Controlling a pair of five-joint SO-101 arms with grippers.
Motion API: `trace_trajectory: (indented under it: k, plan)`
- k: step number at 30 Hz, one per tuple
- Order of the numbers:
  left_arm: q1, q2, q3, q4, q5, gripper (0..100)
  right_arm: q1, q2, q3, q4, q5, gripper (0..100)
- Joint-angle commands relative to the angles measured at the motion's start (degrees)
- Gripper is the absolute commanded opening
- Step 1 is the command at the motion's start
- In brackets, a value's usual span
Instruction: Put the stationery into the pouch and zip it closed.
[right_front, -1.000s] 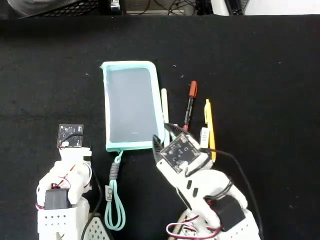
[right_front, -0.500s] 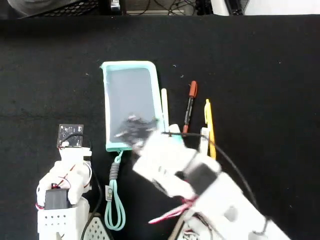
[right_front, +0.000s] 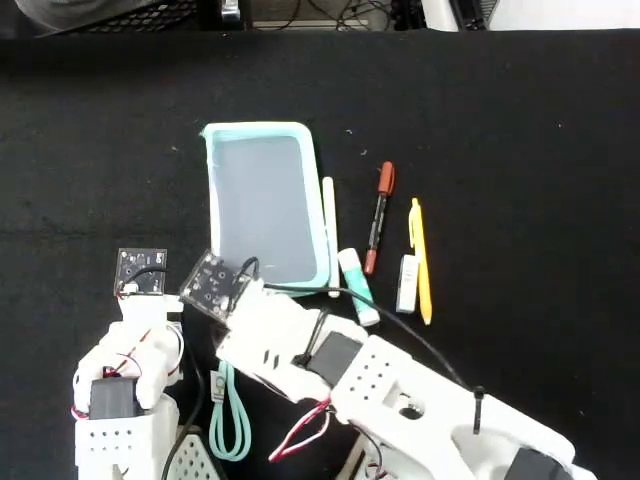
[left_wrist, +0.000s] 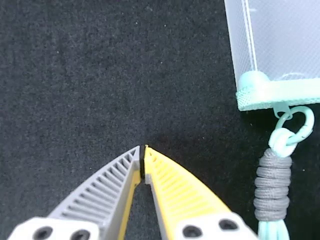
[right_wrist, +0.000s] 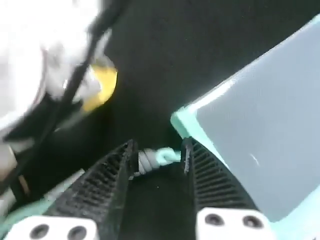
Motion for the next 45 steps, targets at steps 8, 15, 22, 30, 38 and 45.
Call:
trace_trajectory:
  k: [8,15,22,30,38,45]
  plan:
    - [0.13,-0.53,0.92,0.09,0.26,3,-0.53,2.42,0.48,-2.73,-3.78,16.3]
    - [-0.13,-0.53,0.92,0.09,0.26,3,1.41,20.97,-9.10,-3.78,-4.13,16.3]
    - [-0.04,-0.53,0.92,0.09,0.26,3,1.32,27.91,-15.25,0.26,-4.04,15.9]
    - [0.04,-0.53,0.92,0.09,0.26,3,2.02,27.91,-15.60,5.71,-3.69,15.8]
    - [0.04,-0.53,0.92,0.09,0.26,3,5.27,27.91,-16.75,7.91,-4.13,16.2]
    - [-0.04,-0.53,0.92,0.09,0.26,3,2.90,27.91,-20.70,8.00,-11.34,16.2]
